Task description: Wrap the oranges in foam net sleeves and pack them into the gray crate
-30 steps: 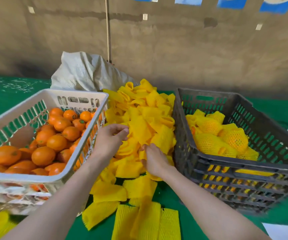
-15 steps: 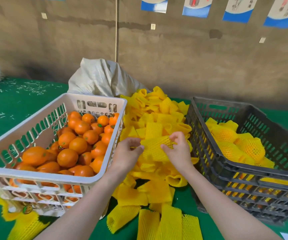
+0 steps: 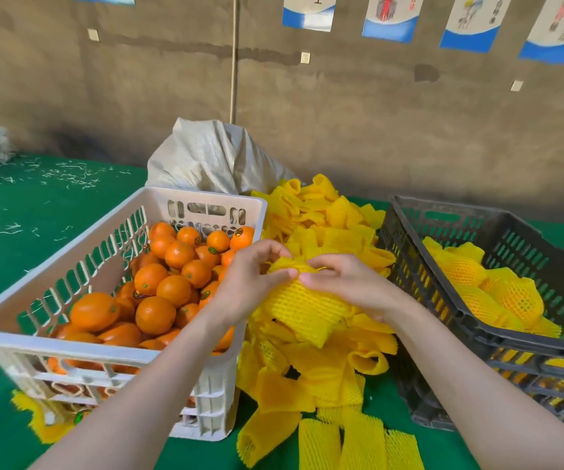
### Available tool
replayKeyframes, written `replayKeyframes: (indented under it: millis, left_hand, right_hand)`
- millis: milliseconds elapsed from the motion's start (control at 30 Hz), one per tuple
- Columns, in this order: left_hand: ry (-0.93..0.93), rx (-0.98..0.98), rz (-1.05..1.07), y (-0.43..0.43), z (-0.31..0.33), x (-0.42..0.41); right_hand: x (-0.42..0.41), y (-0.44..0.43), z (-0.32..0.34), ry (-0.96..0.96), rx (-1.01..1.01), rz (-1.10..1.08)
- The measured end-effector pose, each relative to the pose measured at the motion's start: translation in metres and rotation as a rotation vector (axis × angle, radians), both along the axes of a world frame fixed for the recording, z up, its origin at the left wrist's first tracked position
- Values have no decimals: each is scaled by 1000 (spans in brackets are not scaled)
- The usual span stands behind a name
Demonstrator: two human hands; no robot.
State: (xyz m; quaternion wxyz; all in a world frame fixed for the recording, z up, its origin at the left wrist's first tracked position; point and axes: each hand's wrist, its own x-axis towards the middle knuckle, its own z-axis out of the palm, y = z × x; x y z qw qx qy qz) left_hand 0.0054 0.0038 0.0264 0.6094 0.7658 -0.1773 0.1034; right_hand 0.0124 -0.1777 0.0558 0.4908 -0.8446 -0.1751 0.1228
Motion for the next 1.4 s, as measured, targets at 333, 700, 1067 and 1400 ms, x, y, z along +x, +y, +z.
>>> replayKeyframes:
  millis: [333, 700, 1067, 1400]
  left_hand:
    - [469, 761, 197, 103, -36, 46]
    - [391, 1393, -155, 76, -84, 50]
    - [326, -214, 87, 87, -28, 47]
    - [401, -667, -146, -13, 22, 6]
  right_hand:
    - [19, 86, -26, -386, -146, -83]
    - [27, 103, -45, -245, -150, -11]
    - [7, 45, -27, 55, 451, -136]
    - [-26, 18, -18, 371, 734, 37]
